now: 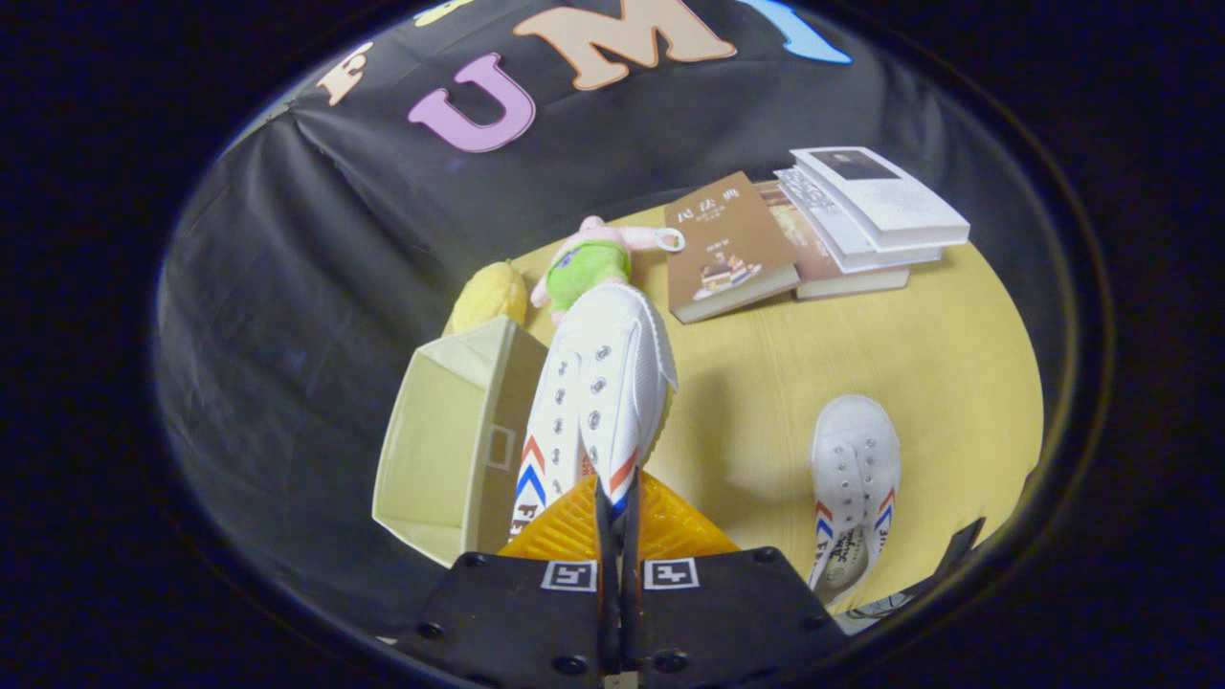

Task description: Open the storage box then place both shoes into the box .Put the left shoe in first, then the right shoe, with the right side of both shoes facing outward in a uniform manner.

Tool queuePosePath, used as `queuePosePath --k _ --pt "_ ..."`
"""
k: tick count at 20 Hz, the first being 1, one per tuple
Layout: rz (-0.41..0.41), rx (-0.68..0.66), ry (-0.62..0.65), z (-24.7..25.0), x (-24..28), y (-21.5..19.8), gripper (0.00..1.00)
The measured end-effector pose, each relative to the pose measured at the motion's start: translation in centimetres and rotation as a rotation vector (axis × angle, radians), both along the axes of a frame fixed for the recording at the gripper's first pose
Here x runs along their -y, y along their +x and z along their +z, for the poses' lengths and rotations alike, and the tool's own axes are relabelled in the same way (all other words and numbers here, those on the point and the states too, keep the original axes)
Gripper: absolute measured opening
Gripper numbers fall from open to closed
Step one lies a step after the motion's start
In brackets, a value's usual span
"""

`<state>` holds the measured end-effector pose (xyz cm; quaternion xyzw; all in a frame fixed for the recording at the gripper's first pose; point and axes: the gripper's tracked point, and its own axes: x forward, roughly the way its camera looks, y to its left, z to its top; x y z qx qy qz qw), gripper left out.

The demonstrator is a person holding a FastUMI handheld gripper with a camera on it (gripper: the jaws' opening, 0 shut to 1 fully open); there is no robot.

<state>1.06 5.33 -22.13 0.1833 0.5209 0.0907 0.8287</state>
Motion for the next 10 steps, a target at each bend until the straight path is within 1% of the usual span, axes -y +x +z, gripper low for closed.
queuePosePath --k 5,10 --pt "0.022 0.042 0.030 2.9 -4.5 1.2 0.04" --pt "0.073 0.046 0.059 3.4 -10.2 1.3 0.04"
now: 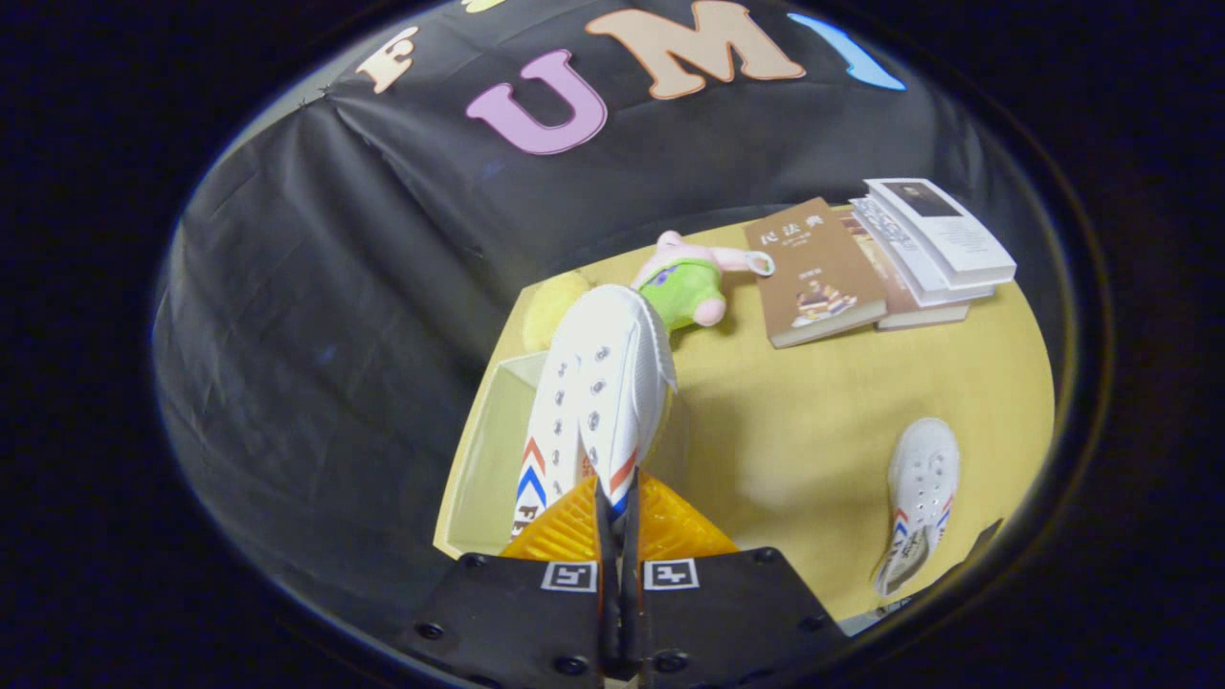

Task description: Open the storage box then place both shoes into the box .Put the left shoe in first, then the right shoe, with the right side of both shoes facing outward in a uniform manner.

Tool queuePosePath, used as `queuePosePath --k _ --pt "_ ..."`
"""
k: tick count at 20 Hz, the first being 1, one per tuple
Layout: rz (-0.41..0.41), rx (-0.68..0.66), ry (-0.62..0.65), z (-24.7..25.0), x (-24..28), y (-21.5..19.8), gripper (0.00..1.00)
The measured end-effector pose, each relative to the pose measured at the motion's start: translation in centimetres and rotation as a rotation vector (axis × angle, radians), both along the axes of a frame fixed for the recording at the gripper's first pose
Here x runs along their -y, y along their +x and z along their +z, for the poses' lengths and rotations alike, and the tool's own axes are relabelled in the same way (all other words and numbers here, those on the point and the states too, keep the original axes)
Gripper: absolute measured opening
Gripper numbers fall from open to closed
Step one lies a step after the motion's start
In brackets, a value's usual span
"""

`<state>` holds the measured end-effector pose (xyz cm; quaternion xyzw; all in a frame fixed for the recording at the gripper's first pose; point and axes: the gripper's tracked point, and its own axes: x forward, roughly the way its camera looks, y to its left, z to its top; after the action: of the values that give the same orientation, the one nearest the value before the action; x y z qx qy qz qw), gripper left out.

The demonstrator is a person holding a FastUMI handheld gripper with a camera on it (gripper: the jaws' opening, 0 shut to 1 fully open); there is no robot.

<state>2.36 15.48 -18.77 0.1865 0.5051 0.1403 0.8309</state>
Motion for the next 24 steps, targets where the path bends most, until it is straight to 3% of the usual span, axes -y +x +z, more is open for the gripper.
queuePosePath --k 15,24 --pt "0.105 -0.114 -0.073 -7.5 -11.3 -0.8 0.04" --pt "0.098 -0.198 -0.142 -13.0 -13.8 -1.7 0.04"
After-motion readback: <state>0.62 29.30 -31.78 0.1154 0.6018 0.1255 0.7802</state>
